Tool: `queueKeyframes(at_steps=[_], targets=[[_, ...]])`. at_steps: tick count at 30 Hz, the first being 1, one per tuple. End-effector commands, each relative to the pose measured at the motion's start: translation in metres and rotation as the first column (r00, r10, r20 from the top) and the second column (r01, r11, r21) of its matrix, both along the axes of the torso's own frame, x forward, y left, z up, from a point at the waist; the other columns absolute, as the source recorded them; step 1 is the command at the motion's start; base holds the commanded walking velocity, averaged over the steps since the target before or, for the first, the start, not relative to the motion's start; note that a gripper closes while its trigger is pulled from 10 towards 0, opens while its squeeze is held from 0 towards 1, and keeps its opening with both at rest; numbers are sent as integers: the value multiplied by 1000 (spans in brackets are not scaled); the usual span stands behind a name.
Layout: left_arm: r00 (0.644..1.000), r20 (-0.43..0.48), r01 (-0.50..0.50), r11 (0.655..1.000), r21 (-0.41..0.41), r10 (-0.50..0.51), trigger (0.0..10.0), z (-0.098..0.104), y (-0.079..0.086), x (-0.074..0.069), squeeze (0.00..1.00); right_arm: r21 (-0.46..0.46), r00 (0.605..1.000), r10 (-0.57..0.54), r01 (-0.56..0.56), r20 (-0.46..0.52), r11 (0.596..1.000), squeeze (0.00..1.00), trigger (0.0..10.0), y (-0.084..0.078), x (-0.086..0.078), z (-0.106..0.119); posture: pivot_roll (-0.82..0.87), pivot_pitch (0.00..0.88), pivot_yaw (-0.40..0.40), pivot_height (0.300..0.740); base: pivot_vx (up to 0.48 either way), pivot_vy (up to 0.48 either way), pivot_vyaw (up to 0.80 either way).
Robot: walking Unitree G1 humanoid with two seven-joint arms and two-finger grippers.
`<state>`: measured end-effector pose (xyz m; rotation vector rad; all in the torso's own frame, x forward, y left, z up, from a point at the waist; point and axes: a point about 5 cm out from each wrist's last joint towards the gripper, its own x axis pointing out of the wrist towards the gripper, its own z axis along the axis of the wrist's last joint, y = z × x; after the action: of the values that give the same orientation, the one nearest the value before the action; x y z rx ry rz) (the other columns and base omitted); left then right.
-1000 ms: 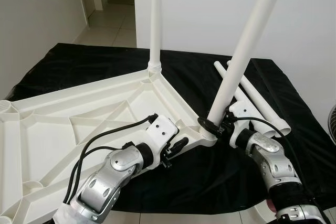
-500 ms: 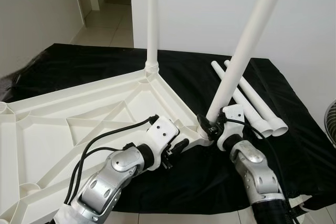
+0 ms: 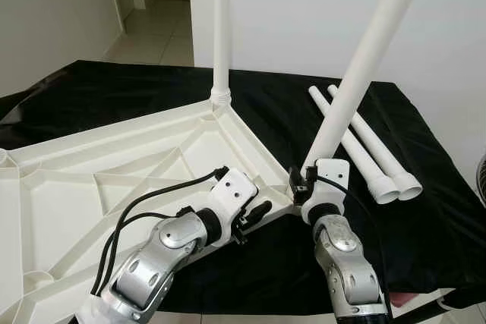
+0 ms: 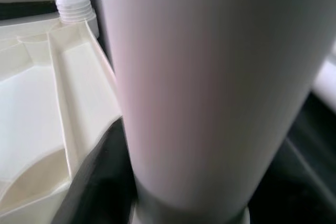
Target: Building children table
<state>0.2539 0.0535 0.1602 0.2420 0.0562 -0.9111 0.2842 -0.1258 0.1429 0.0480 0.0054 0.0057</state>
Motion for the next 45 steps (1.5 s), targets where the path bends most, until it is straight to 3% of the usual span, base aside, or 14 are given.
queueKeyframes(at_steps=[1,8,11,14,15,17,20,25,28,29,30,31,40,45], targets=[[999,-12,53,999,11,-53,10000,0,-2,-3,0,16,998,10,-9,-60,1000,1000,10000,-1,-3,-12,-9,43,-8,740,0,0,0],[999,-8,40,999,9,-40,10000,0,0,-1,0,15,981,196,-196,2,980,1000,10000,-10,6,3,-10,34,-8,740,0,0,0],[999,-8,40,999,10,-40,10000,0,1,-1,0,18,974,226,-227,8,974,1000,10000,-12,7,6,-11,34,-7,740,0,0,0],[999,-6,38,999,10,-38,10000,0,1,0,0,-10,947,320,-320,8,947,973,10000,-17,10,10,-12,32,-10,740,0,0,0],[999,-4,37,999,10,-36,10000,1,1,0,0,-62,933,361,-360,2,931,0,10000,-22,12,12,-12,30,-13,740,0,0,0],[999,-4,36,999,9,-36,10000,1,0,1,0,-101,917,399,-398,-5,912,0,10000,-27,14,13,-12,30,-14,740,0,0,0],[1000,2,32,999,7,-32,10000,2,0,3,0,-145,861,506,-506,-40,850,0,10000,-34,16,13,-11,28,-18,740,0,0,0],[1000,3,31,1000,5,-31,10000,2,0,3,0,-187,840,540,-538,-42,822,0,10000,-37,18,13,-11,28,-18,740,0,0,0],[1000,5,26,1000,1,-26,10000,3,-1,2,0,-153,766,637,-641,-85,752,0,10000,-40,25,5,-5,24,-24,740,0,0,0],[1000,5,25,1000,0,-25,10000,3,-1,2,0,-155,751,654,-660,-92,736,0,4902,-39,25,3,3,21,-27,740,0,0,0],[1000,5,25,1000,0,-25,10000,3,-1,2,0,-155,751,654,-660,-92,736,0,4902,-39,25,3,3,21,-27,740,0,0,0],[1000,6,23,1000,1,-23,10000,3,0,2,0,-149,734,672,-678,-97,720,0,0,-37,25,-1,3,21,-27,740,0,0,0],[1000,6,18,1000,1,-18,10000,3,0,2,0,-131,714,691,-700,-109,702,0,0,-38,23,-8,6,17,-30,740,0,0,0],[1000,7,22,1000,2,-22,10000,3,0,2,0,-117,734,673,-679,-96,724,0,0,-39,22,-10,4,16,-31,740,0,0,0]])
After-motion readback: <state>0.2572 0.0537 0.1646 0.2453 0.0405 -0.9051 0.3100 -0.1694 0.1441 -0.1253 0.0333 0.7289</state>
